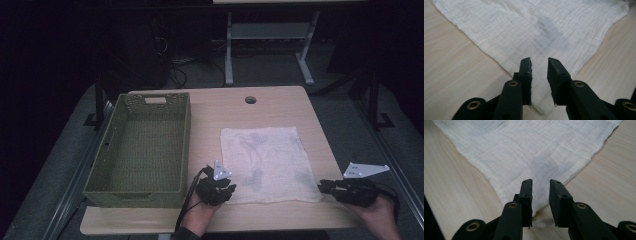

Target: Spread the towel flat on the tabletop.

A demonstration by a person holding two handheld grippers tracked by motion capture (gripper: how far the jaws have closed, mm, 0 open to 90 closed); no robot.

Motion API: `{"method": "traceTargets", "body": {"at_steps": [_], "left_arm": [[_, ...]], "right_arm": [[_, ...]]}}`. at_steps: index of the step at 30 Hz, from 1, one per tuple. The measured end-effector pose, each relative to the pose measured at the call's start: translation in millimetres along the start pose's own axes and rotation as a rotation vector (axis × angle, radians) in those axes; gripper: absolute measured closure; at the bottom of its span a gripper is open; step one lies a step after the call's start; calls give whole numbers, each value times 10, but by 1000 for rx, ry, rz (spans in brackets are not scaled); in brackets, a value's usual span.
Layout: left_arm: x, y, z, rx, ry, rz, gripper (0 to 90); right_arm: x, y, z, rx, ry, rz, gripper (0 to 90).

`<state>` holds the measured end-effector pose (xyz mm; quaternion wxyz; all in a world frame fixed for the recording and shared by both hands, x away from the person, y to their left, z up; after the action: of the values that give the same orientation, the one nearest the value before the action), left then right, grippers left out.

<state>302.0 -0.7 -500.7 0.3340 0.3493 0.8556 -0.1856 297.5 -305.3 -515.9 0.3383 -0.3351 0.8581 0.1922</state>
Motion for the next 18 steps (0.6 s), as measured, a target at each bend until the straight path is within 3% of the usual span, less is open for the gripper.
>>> {"method": "traceTargets", "body": {"at_steps": [6, 12, 18], "left_arm": [[-105, 97, 101, 7, -5, 2, 599], [-208, 212, 196, 25, -16, -21, 582], [-322, 323, 277, 24, -27, -14, 568]], "right_arm": [[-154, -100, 78, 2, -17, -8, 682], [-311, -227, 220, -20, -28, -1, 668], [-429, -314, 304, -15, -34, -9, 662]]}}
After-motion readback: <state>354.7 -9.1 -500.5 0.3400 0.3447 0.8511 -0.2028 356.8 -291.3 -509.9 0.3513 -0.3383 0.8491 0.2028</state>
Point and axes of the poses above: each handheld gripper's, and its own axes: z roughly forward along the jaws, x roughly out of its underside, y roughly to its left, the point moved 10 cm from there along z, roughly forward along the jaws
